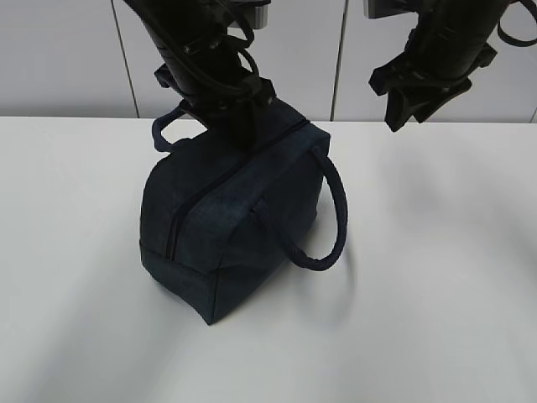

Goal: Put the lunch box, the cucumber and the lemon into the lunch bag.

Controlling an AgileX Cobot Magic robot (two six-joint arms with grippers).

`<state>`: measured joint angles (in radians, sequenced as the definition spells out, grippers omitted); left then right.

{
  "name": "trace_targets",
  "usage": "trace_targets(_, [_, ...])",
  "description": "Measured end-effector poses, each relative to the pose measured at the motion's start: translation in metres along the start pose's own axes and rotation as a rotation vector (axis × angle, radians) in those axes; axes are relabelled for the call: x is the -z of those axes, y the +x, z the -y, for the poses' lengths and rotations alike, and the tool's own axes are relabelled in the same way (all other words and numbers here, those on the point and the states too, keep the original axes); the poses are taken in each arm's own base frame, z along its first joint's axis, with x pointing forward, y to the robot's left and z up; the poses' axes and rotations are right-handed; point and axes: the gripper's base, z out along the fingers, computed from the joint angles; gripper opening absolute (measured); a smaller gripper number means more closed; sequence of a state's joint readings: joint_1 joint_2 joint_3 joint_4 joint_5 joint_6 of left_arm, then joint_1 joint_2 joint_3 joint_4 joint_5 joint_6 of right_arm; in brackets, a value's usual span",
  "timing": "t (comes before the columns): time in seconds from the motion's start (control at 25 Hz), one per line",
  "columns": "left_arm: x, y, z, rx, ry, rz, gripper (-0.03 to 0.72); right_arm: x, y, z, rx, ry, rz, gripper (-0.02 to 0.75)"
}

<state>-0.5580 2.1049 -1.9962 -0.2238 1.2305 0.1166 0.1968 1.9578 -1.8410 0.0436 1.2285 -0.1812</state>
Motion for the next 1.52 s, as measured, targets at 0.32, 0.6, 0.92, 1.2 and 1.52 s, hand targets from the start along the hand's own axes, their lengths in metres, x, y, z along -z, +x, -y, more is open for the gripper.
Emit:
trace_targets(0.32, [0.009, 0.001, 0.000, 0.020, -0.021, 0.011, 0.353, 0.017, 0.002, 0.000, -0.039, 0.021, 0.032, 0.326])
trace_targets(0.6, [0.054, 0.004, 0.008, 0.007, -0.041, 0.098, 0.362, 0.046, 0.020, -0.004, -0.051, 0.021, 0.061, 0.326])
trace_targets(0.92, [0.094, 0.030, 0.011, 0.006, -0.118, 0.127, 0.363, 0.088, 0.057, -0.012, -0.057, 0.025, 0.106, 0.326])
trace_targets(1.2, [0.137, 0.071, 0.022, 0.015, -0.118, 0.166, 0.363, 0.131, 0.096, -0.021, -0.071, 0.033, 0.181, 0.317])
trace_targets(1.52, [0.180, 0.127, 0.033, 0.008, -0.120, 0.223, 0.363, 0.171, 0.154, -0.038, -0.090, -0.022, 0.278, 0.316])
